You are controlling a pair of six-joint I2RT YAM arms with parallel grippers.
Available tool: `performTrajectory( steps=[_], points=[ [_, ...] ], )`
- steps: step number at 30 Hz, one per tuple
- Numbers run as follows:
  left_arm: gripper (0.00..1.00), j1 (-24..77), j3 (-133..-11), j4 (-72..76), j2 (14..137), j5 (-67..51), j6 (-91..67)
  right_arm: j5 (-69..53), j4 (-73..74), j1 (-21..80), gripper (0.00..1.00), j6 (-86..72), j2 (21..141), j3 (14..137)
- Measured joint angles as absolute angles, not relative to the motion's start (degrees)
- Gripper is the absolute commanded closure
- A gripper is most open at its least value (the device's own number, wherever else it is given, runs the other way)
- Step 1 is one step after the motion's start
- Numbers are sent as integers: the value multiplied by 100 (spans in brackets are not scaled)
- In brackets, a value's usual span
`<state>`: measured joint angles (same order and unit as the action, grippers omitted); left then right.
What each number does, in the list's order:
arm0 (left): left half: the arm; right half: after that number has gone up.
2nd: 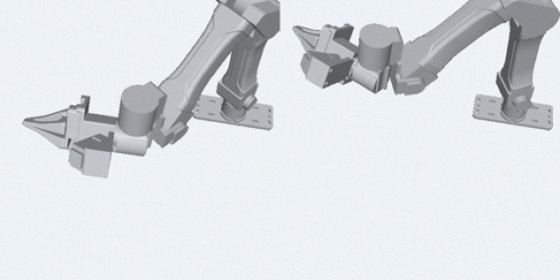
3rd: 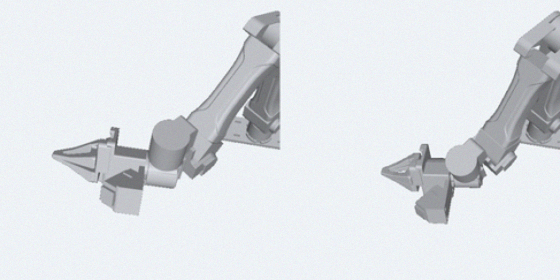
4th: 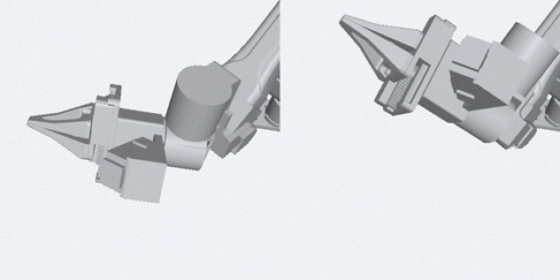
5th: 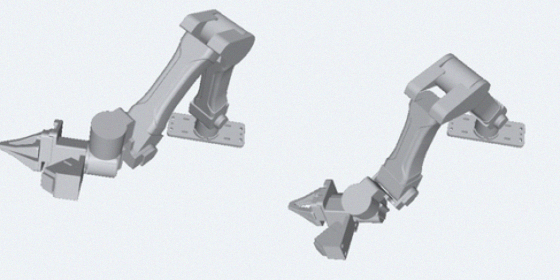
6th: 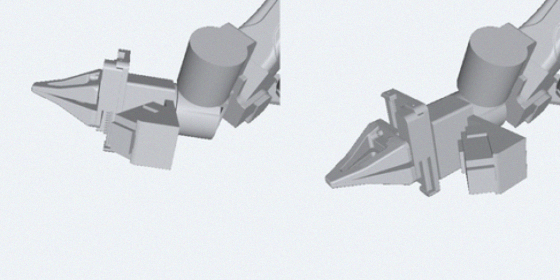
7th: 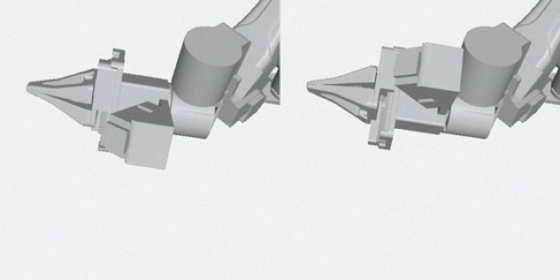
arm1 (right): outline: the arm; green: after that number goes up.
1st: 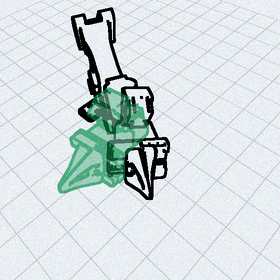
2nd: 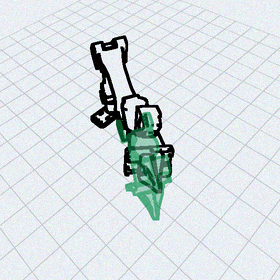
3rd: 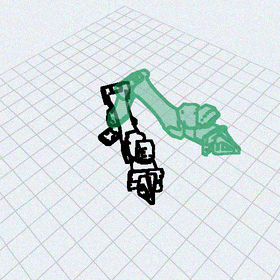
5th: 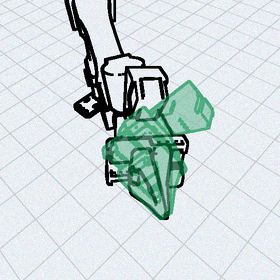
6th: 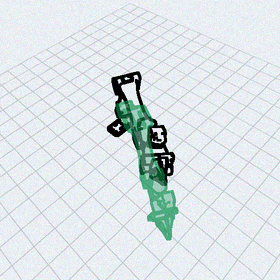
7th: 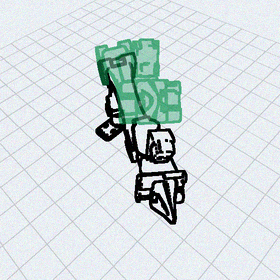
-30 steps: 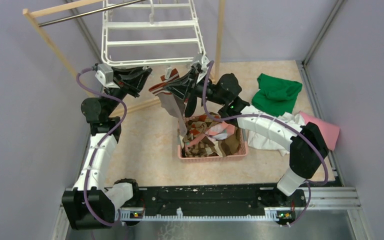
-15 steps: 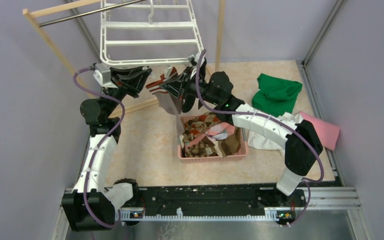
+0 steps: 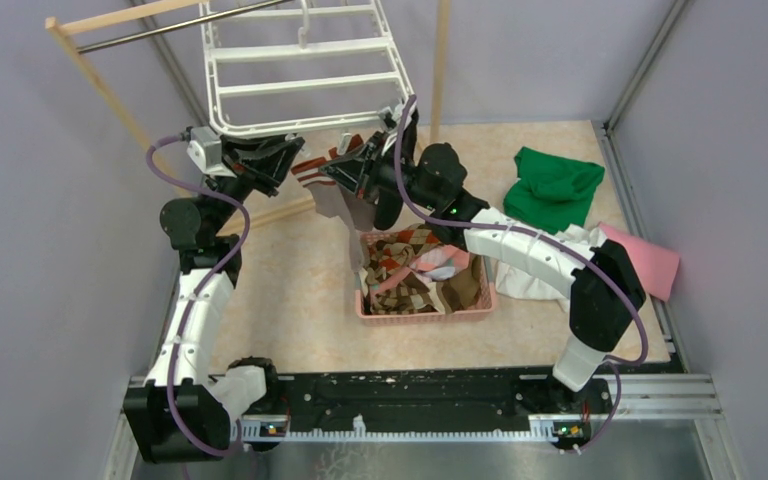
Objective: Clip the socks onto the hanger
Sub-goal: Open the clamp at the hanger, then clamp the sock onto the hanger.
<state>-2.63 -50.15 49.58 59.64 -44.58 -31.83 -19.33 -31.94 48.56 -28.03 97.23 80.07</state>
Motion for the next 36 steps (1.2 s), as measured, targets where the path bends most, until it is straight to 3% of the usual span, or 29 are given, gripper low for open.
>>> performTrajectory(
  steps=[36],
  points=[
    [92,-263,-5015,4978,5937,-4536,-3153,-1870,-3833,4821,100,-2963,9723,8062]
  ],
)
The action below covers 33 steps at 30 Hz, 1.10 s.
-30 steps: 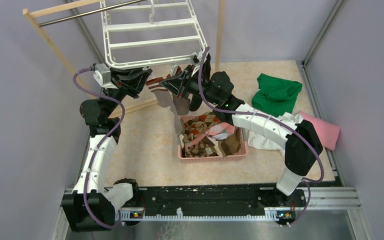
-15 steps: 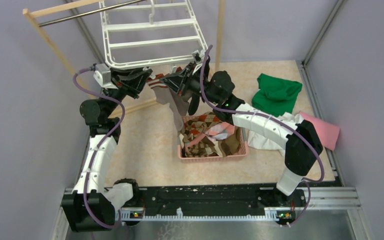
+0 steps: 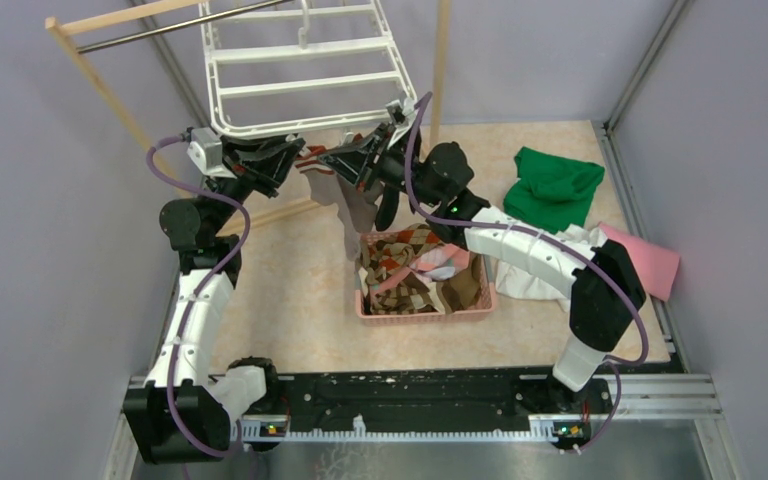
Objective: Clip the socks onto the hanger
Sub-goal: Clamp the sock onto the hanger.
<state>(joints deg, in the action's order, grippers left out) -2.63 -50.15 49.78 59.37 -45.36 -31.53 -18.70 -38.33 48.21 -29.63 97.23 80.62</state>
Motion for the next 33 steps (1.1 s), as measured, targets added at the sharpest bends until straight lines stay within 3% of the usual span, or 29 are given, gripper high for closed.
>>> performTrajectory(
  steps=[23,26,30,33],
  points=[
    [88,-263,-5015,4976,5937,-4560,-3135,-2084,-4154,4740,100,-2993,9721,7953],
    [81,-263,-5015,4974,5937,-4560,-3135,-2084,-4160,4737,100,-3006,9721,7953],
    [59,-263,-5015,4978,5937,-4565,-3131,-2084,-4160,4737,100,-3006,9721,7953],
    [49,-263,-5015,4965,5937,-4576,-3140,-2084,-4158,4737,100,-3004,9721,7953]
  ],
)
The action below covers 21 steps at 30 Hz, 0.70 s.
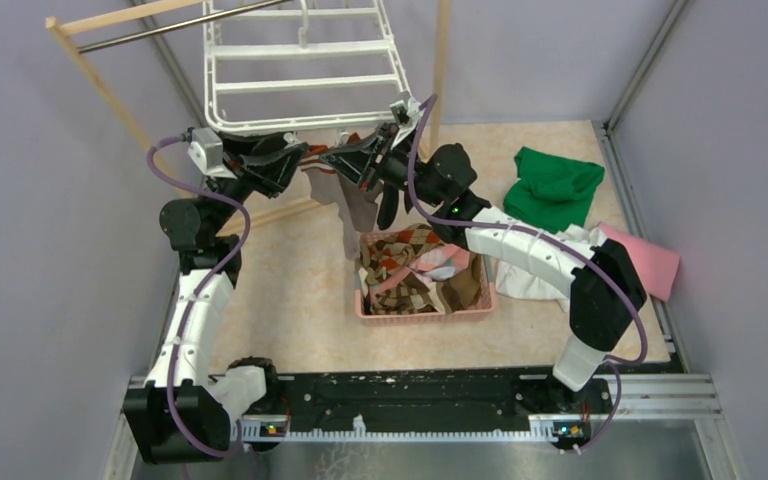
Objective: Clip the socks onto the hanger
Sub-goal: Clamp the sock onto the hanger.
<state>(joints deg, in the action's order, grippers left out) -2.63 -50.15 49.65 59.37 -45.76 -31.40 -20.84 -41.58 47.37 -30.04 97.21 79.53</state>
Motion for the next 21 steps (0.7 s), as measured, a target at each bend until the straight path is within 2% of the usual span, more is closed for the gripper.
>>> performTrajectory(
  steps=[9,15,21],
  points=[
    [19,-263,-5015,4858,5846,-4558,-3157,-2088,-4156,4737,100,-3000,9721,7953],
    [2,-263,-4984,4357,5400,-4370,-3028,-2137,-4160,4737,71,-2963,9721,7953],
    [2,-263,-4901,3192,4556,-4025,-2589,-2493,-4414,4731,54,-2897,9699,7817]
  ],
)
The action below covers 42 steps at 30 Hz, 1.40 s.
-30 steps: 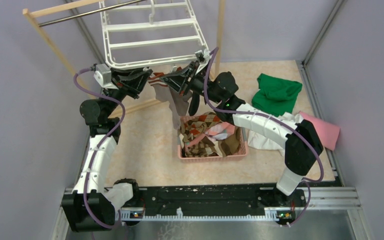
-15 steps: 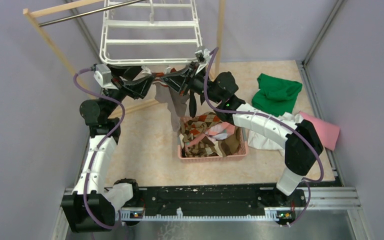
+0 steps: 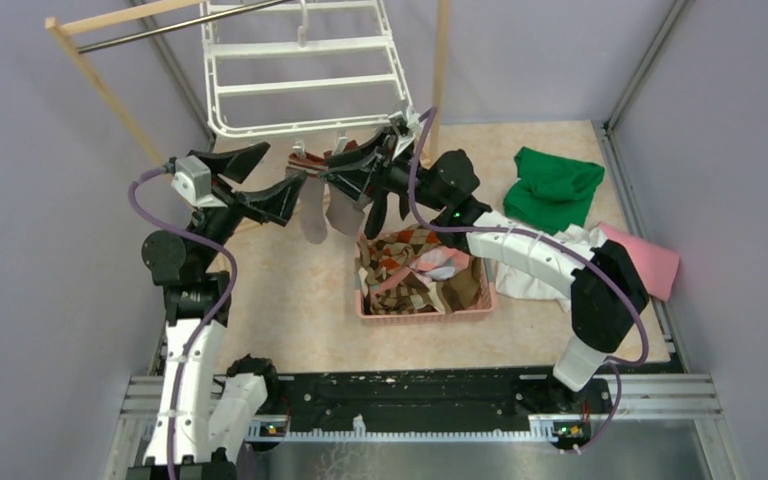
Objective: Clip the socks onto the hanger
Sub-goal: Clamp the sock onto the hanger, then adjust the hanger on the clothesline.
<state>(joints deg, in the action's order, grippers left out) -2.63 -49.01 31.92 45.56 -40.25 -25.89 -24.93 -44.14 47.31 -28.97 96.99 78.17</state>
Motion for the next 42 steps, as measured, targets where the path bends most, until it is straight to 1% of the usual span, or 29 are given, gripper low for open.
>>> performTrajectory(
  steps=[4,6,12,15,19,26,30,36,42],
  points=[
    [2,-263,-4895,2139,3979,-3841,-2224,-2947,-4565,4720,45,-2714,9485,7282],
    [2,-263,-4895,1658,3750,-3787,-2080,-3242,-4512,4707,38,-2477,9299,6971],
    [2,-263,-4882,410,3190,-3607,-1841,-3931,-3854,4665,29,-1356,8326,6139],
    [1,-263,-4794,-54,2908,-3468,-1822,-4191,-3417,4528,28,-854,7708,5791],
    [1,-263,-4587,-515,2604,-3312,-1859,-4405,-2895,3990,26,-480,7148,5419],
    [1,-261,-3736,-974,2475,-3356,-2263,-4609,-1702,3033,24,-207,7019,5236],
    [3,-261,-3273,-1103,2460,-3308,-2578,-4678,-1229,2657,23,-145,7019,5192],
    [3,-259,-3006,-1046,2401,-2899,-2558,-4495,-921,2569,24,-134,6954,4943],
    [3,-259,-2290,-770,2257,-2390,-2539,-3876,-1468,2724,28,-541,6875,4670]
  ],
)
